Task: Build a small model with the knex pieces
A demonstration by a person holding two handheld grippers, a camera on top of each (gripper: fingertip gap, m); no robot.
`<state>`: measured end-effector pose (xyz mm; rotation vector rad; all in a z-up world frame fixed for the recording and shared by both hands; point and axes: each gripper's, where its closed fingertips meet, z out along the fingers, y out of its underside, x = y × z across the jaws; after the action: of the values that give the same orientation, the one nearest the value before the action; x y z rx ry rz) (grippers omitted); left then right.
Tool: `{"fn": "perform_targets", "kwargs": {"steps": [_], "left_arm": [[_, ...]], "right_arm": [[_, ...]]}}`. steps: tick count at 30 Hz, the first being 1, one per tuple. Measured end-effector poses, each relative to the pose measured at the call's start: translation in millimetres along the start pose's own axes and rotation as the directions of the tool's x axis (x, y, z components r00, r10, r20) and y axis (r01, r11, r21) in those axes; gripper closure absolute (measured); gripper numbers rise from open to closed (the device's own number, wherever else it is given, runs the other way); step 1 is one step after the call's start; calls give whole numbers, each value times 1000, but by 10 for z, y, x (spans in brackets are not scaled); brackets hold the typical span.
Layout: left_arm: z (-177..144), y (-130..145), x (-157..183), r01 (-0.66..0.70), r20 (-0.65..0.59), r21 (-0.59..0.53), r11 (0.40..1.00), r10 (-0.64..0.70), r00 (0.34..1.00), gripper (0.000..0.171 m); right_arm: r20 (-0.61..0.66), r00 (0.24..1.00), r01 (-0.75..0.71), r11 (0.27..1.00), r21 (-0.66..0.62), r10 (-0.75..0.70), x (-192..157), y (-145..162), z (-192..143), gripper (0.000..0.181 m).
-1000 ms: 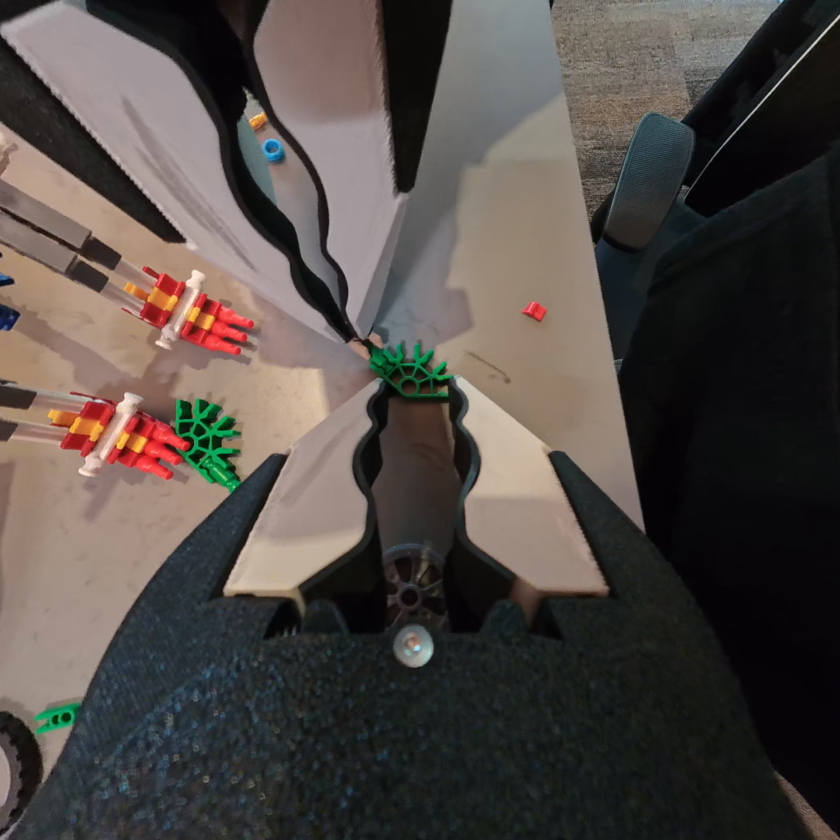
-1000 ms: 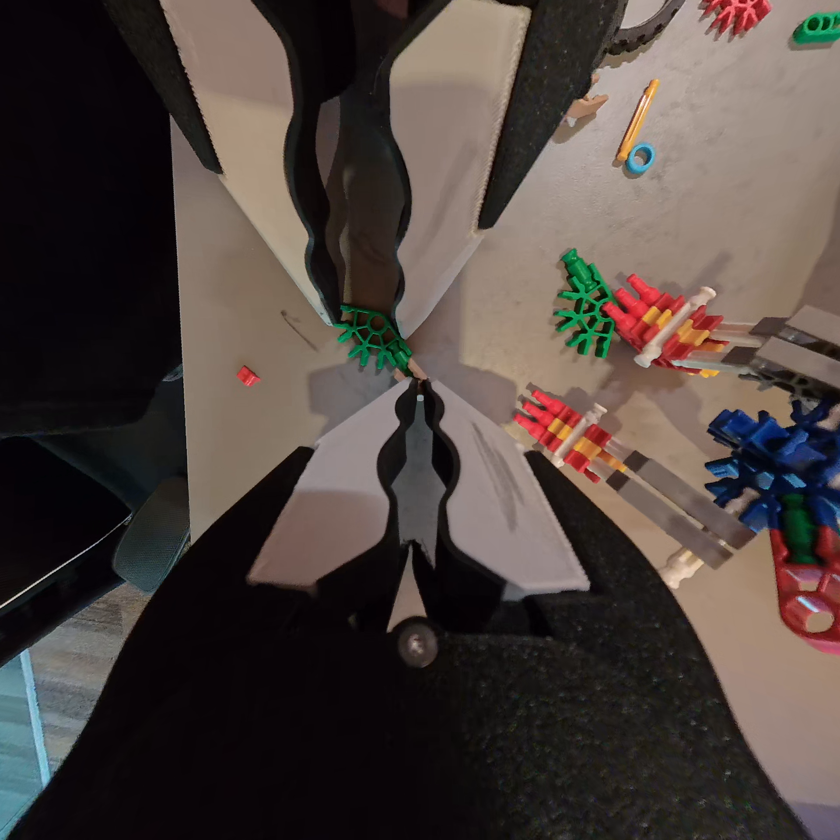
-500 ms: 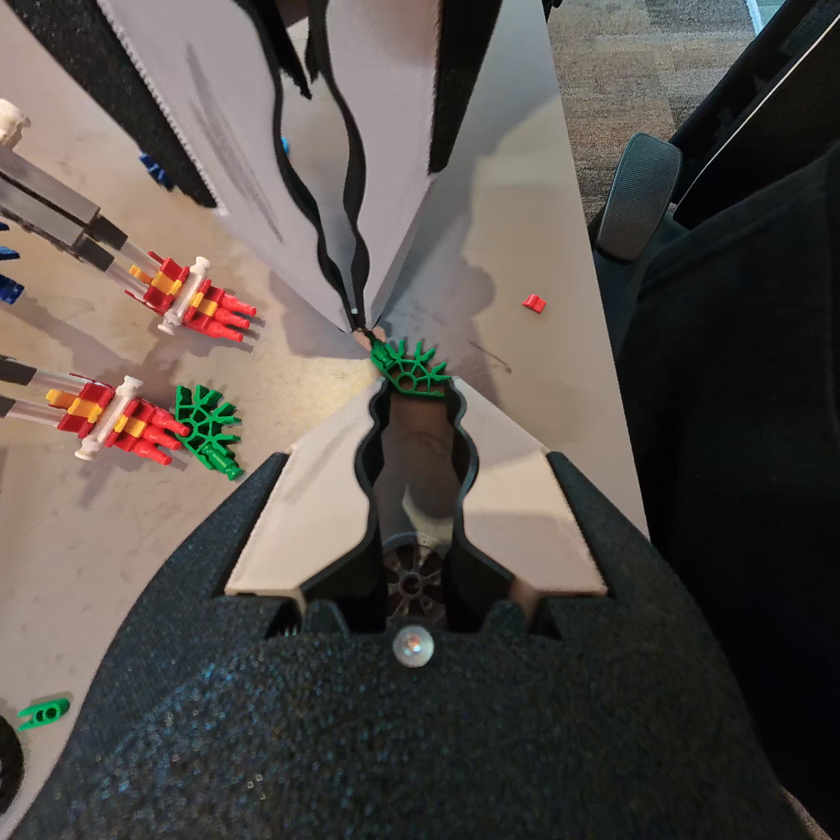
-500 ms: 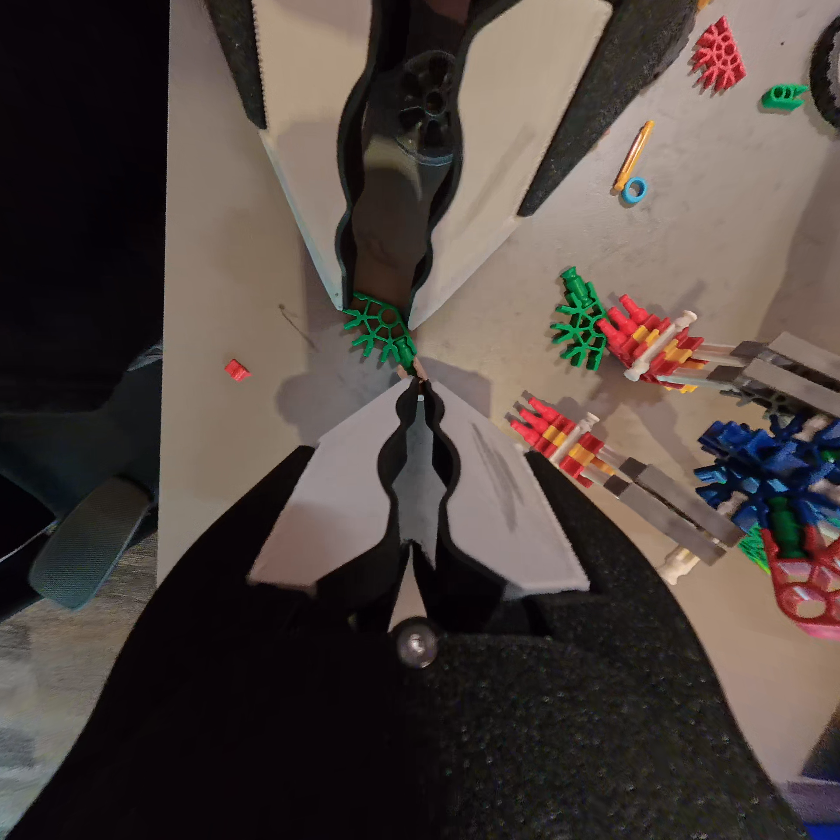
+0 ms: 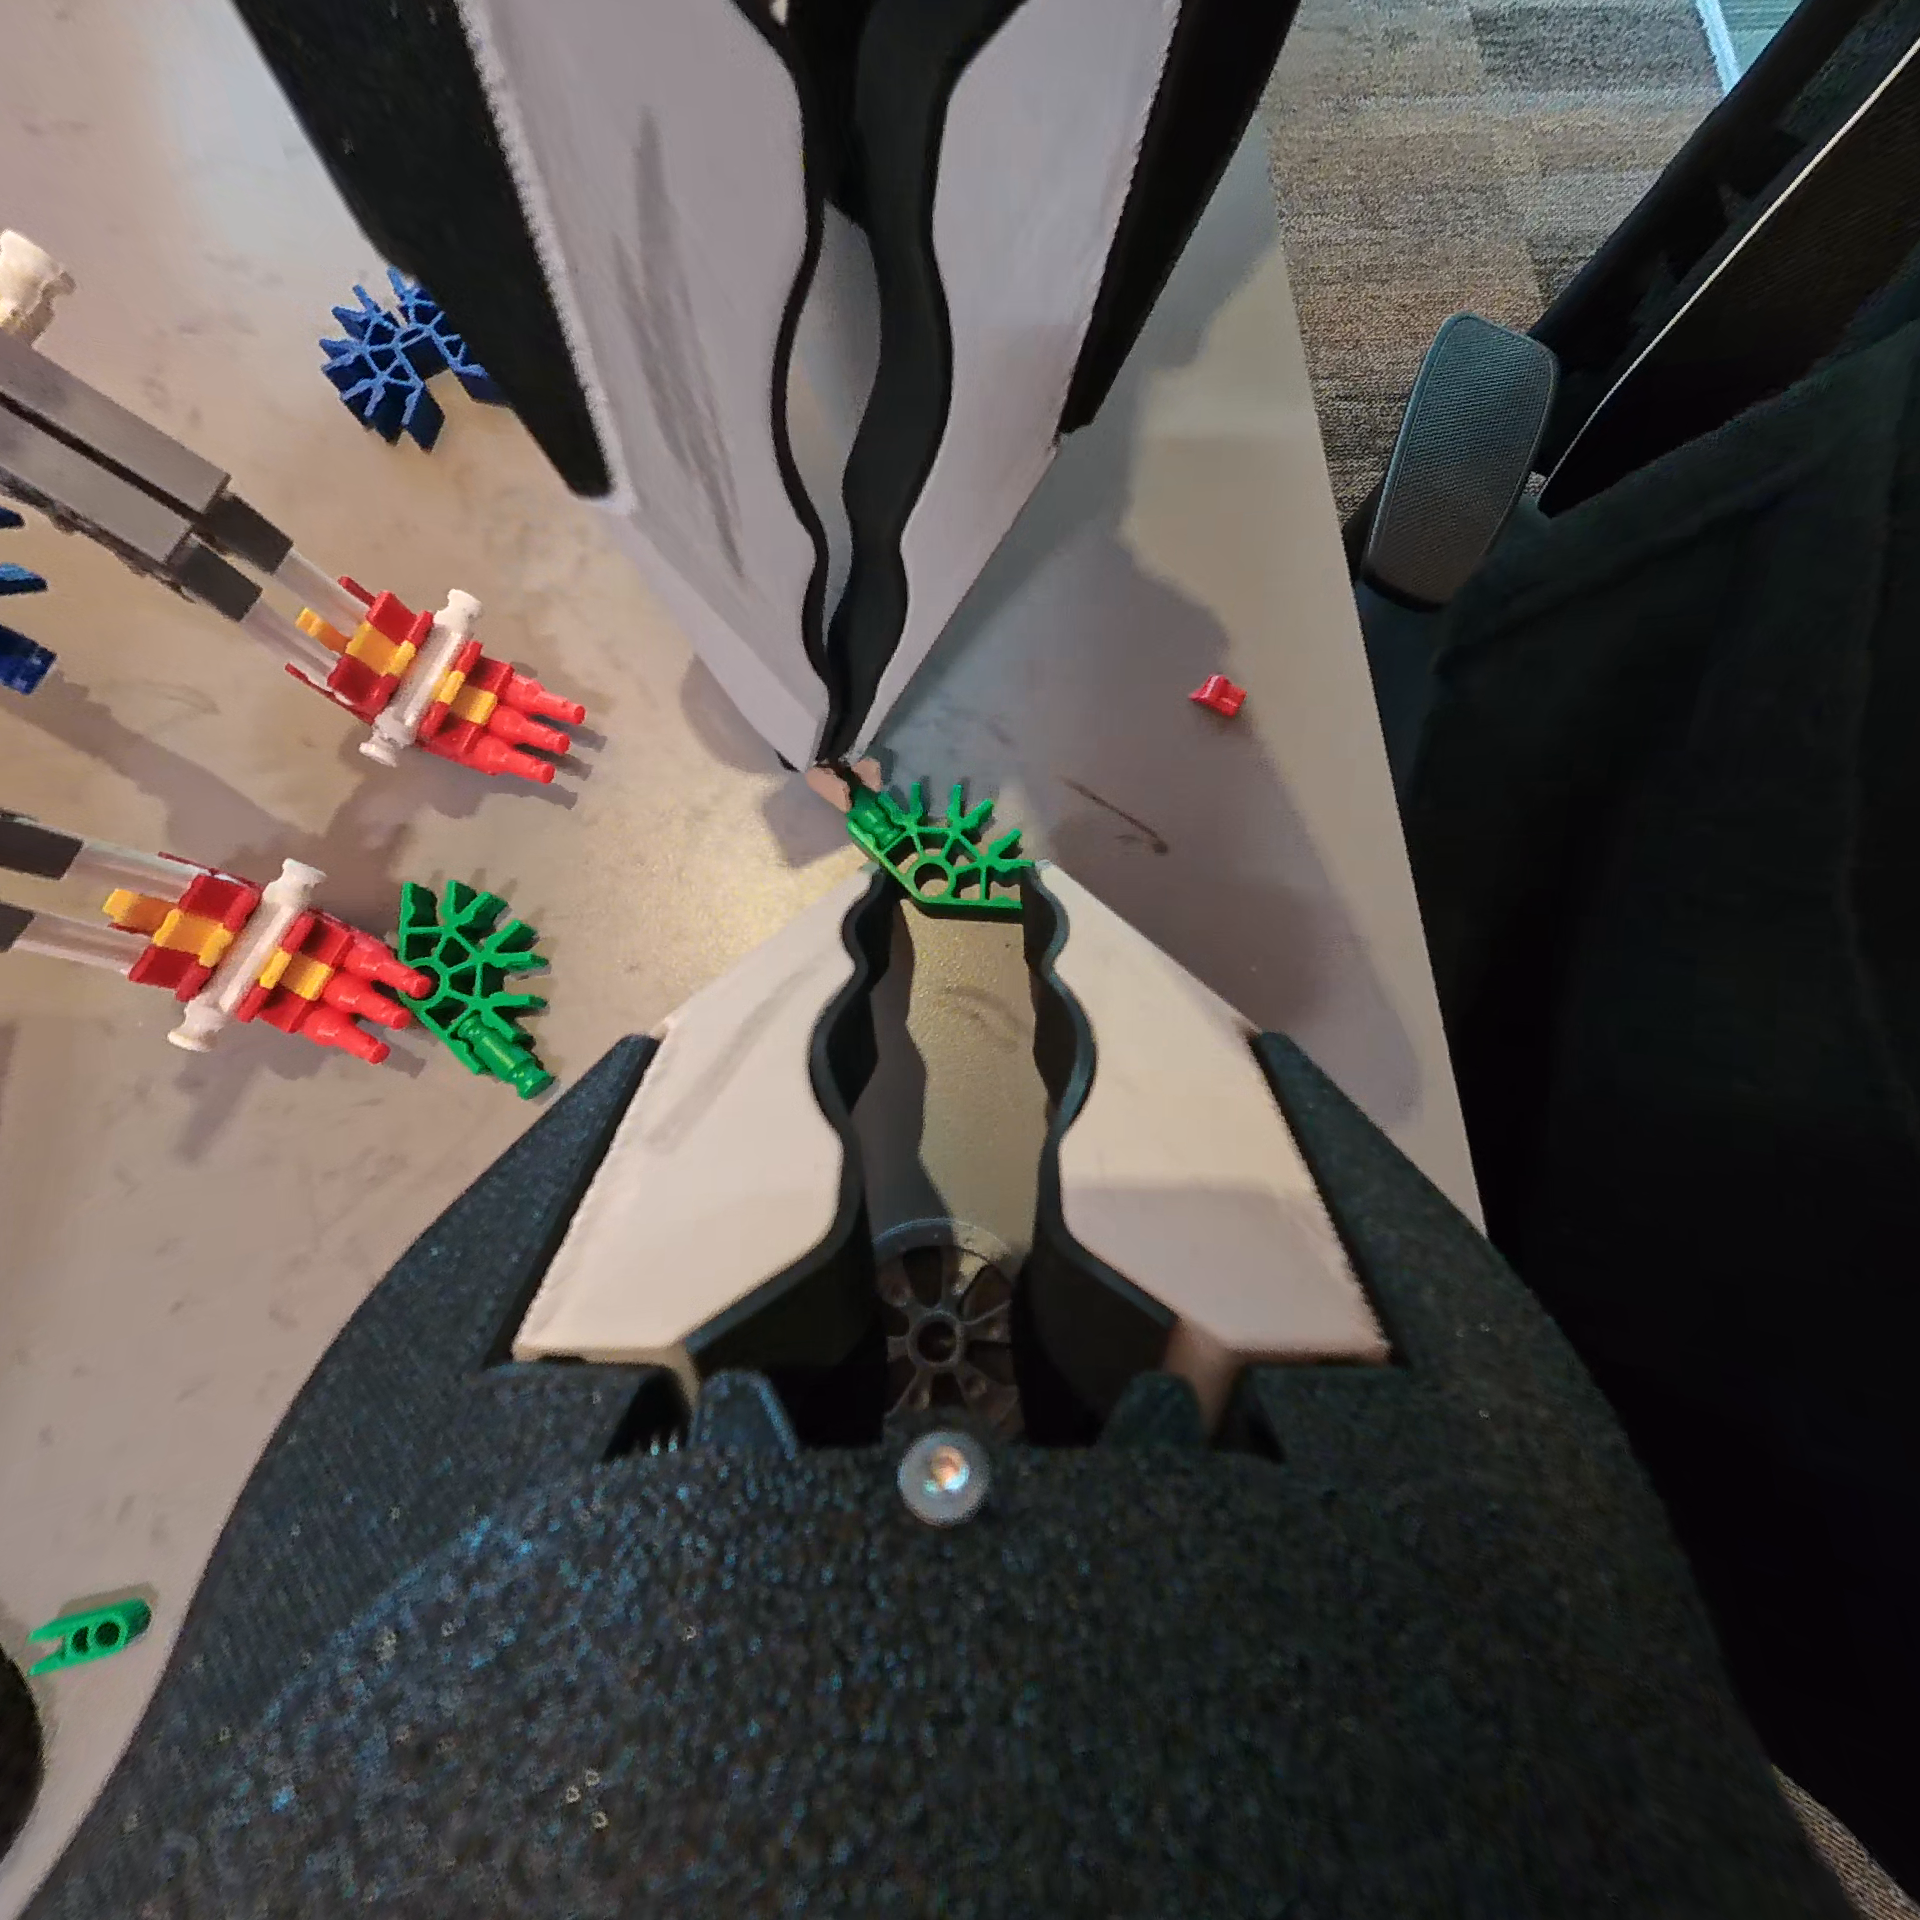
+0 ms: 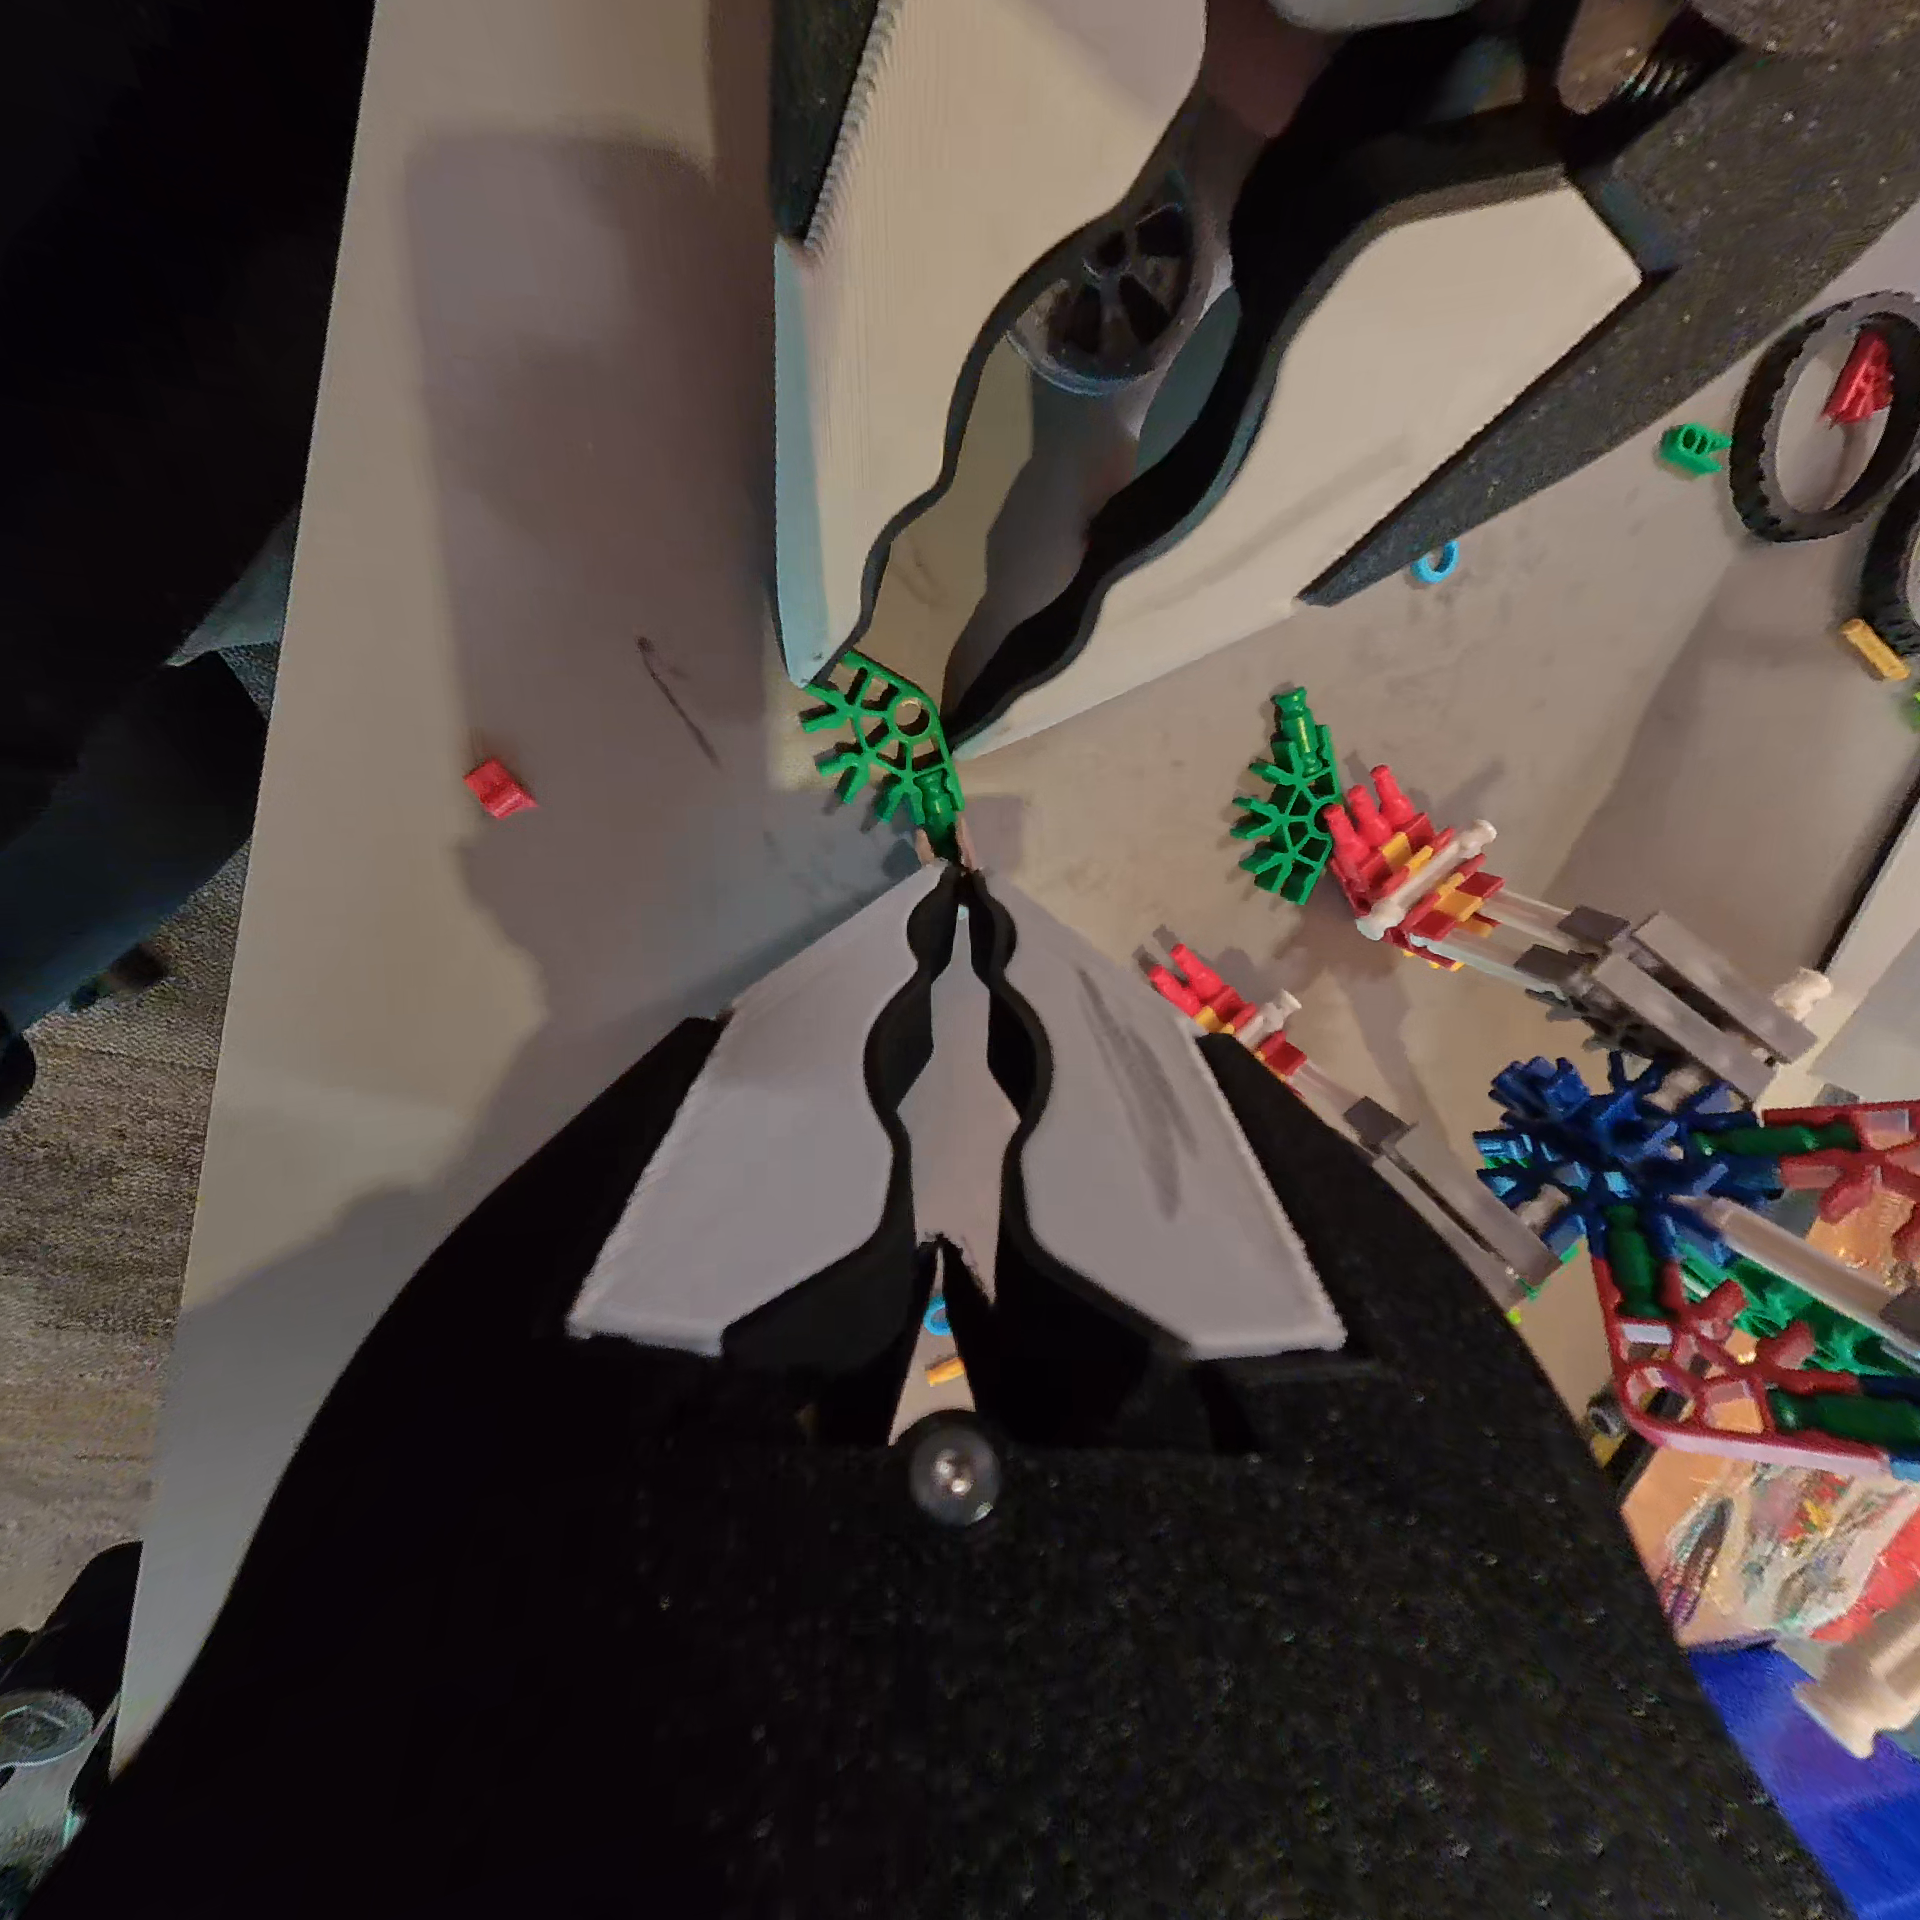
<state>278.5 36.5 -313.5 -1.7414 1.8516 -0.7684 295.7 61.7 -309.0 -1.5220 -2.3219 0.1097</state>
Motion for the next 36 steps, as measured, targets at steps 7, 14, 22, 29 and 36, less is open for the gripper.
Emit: {"fn": "perform_targets", "kwargs": {"steps": [7,14,22,29,36], "left_arm": [[-1,-1,1,-3,1,1,1000,3,1000,148],[2,-6,2,-8,2,2,1000,8,1000,148],[5,-9,2,-11,2,4,1000,11,1000,147],[9,-11,0,-18,2,5,1000,18,1000,146],[10,-9,4,-18,6,8,1000,18,1000,145]], "right_arm": [[18,999,38,999,-34,-37,2,-5,5,180],[10,997,78,994,-71,-78,3,-9,8,181],[32,994,111,988,-103,-108,7,-20,15,181],[66,991,123,987,-107,-116,16,-37,25,181],[67,988,143,984,-102,-137,15,-92,60,181]]}}
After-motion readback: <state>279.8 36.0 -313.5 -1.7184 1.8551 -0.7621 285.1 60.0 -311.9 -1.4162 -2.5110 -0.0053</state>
